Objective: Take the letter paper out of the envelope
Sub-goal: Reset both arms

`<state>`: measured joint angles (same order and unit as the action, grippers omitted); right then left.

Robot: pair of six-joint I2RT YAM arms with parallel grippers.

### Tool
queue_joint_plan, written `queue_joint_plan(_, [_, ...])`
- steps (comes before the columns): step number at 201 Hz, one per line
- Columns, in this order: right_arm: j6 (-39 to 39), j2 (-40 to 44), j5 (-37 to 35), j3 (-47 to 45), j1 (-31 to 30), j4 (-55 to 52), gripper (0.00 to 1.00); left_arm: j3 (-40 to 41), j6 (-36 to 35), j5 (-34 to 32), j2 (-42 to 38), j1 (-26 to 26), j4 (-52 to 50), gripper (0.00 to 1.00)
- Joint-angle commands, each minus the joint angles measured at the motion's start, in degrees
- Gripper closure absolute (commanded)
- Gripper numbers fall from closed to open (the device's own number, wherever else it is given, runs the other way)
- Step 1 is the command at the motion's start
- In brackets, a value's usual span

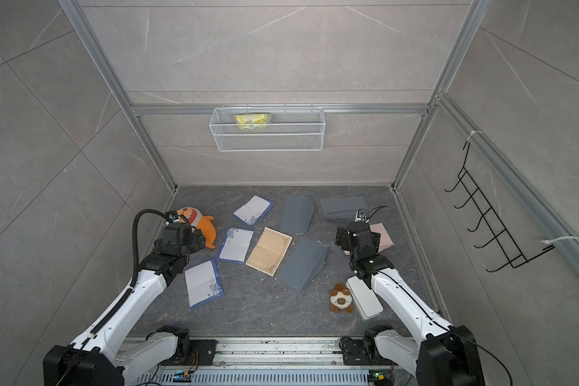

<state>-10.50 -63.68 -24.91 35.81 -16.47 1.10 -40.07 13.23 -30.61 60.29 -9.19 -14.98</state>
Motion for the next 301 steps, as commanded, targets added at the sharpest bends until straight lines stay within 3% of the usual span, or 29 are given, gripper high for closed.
queue_joint_plan(1, [7.68,-0.23,-1.90,-8.53,-0.05,24.41,0.00,4.90,-6.08,4.71,0.96,3.02,15.34,0.00])
queue_joint_plan(45, [10.60,-6.41,-0.30,-14.42,0.03,34.73,0.00,14.68,-9.49,11.28,8.89,7.11,37.10,0.00])
queue_joint_plan(96, [14.21,-15.09,5.28,-19.33,1.73,50.62,0.00,16.46,-9.48,16.37,17.43,10.24,51.13,0.00])
queue_joint_plan(152, [12.28,-24.98,9.36,-23.40,5.32,67.80,0.00,20.82,-10.05,18.66,23.64,11.01,64.53,0.00])
queue_joint_plan(166, [12.09,-24.08,9.39,-23.05,5.31,65.80,0.00,22.01,-10.60,18.89,26.21,11.04,69.89,0.00])
queue_joint_plan(179, [12.10,-24.34,9.75,-23.23,5.47,66.66,0.00,21.25,-10.17,18.78,24.97,11.04,65.63,0.00])
queue_joint_plan(211, [11.54,-24.58,9.73,-22.57,6.00,65.97,0.00,20.83,-9.82,18.70,25.64,11.44,66.19,0.00])
queue_joint_plan(250, [9.21,-24.16,9.73,-16.35,7.94,52.98,0.00,20.73,-9.63,19.08,25.48,11.74,65.59,0.00])
queue_joint_plan(301, [9.32,-24.08,10.04,-16.68,8.10,53.41,0.00,20.29,-10.30,19.01,25.40,11.60,64.66,0.00])
